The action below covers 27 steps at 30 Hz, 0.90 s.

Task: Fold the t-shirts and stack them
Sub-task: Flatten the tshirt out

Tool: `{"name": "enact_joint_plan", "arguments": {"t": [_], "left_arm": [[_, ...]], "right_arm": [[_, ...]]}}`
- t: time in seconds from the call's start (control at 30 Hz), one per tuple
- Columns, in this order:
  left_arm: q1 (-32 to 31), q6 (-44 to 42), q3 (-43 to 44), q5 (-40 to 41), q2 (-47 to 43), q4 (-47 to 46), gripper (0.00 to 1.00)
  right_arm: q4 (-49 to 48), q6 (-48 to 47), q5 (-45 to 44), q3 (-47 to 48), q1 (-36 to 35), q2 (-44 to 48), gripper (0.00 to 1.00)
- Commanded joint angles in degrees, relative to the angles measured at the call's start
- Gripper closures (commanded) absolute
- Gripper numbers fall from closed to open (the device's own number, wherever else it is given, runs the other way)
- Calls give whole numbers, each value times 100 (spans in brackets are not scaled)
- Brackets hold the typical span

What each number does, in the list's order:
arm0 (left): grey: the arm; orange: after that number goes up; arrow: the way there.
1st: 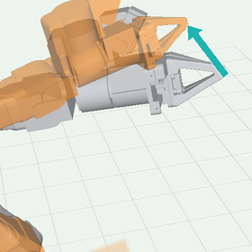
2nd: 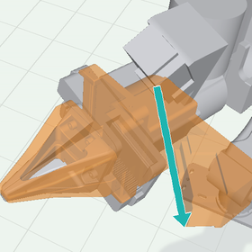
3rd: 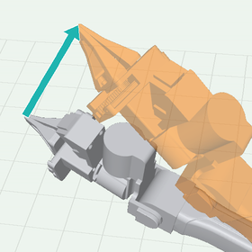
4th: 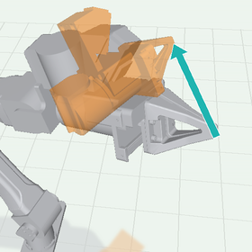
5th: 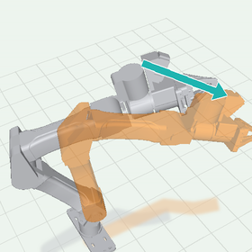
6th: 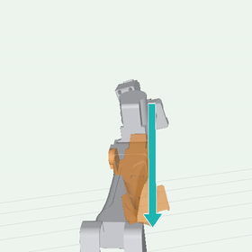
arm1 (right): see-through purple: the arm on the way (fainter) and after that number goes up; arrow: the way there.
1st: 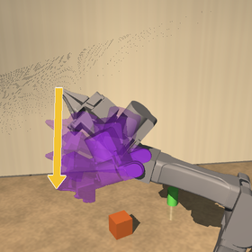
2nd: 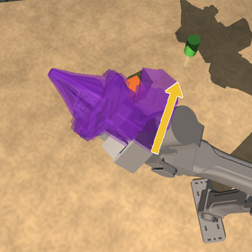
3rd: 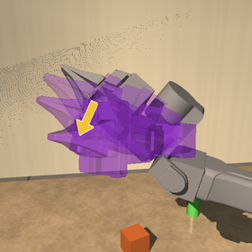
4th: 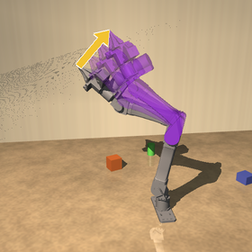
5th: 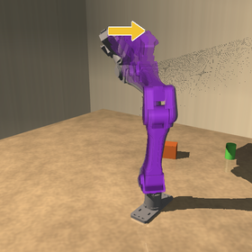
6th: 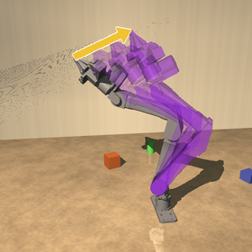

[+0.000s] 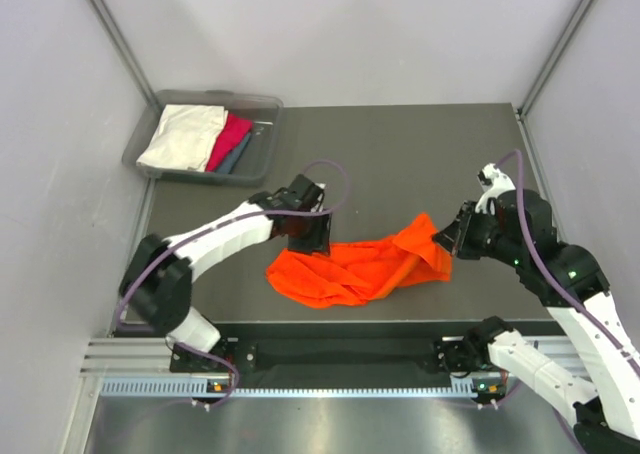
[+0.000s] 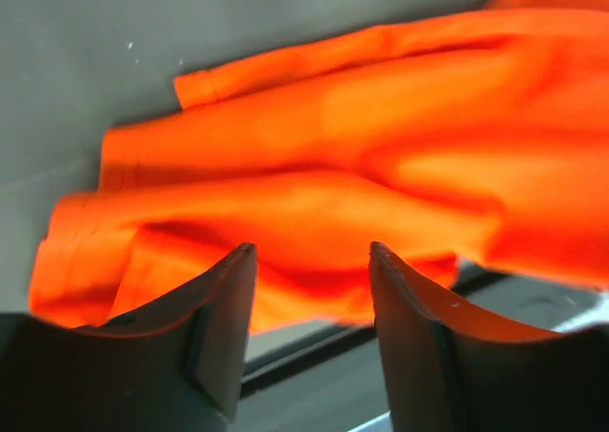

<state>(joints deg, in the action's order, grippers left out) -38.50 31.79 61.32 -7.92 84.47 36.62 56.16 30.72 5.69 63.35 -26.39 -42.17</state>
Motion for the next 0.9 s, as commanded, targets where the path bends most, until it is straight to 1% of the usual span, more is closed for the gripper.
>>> {"name": "enact_joint_plan", "arguments": {"t": [0.0, 0.03, 0.1, 0.2, 0.33, 0.37, 0.47, 0.6, 0.67, 0.7, 0.8, 0.83, 0.87], "left_arm": [[-131, -103, 599, 484, 831, -68, 45], [-201, -103, 661, 519, 983, -67, 50], [-263, -42, 714, 625, 1281, -198, 52], [-263, 29, 732, 739, 1493, -278, 52], [-263, 20, 741, 740, 1704, -393, 50], [-263, 38, 767, 940, 1757, -384, 49], [-272, 3, 733, 1021, 1854, -524, 44], [-272, -15, 732, 1012, 2179, -559, 43], [-272, -59, 732, 986, 2284, -664, 50], [-263, -94, 724, 994, 2311, -700, 66], [-272, -173, 811, 1082, 2303, -648, 86], [-263, -225, 846, 1135, 2259, -587, 98], [-272, -261, 960, 1274, 2128, -516, 100]], "right_arm": [[35, 162, -16, -33, 29, 113, 100], [44, 162, -42, -33, 29, 156, 100], [44, 171, -51, -60, 29, 183, 100], [62, 180, -68, -86, 20, 245, 100], [79, 154, -95, -113, 29, 271, 100], [62, 145, -95, -121, 29, 262, 100], [44, 118, -86, -174, 29, 253, 100], [-17, 110, -25, -236, 29, 218, 100], [-26, 110, 2, -244, 37, 192, 100], [-26, 101, -7, -244, 20, 192, 100], [0, 66, -33, -236, 29, 192, 100], [0, 66, -42, -218, 29, 175, 100], [0, 57, -59, -201, 29, 174, 100]]}}
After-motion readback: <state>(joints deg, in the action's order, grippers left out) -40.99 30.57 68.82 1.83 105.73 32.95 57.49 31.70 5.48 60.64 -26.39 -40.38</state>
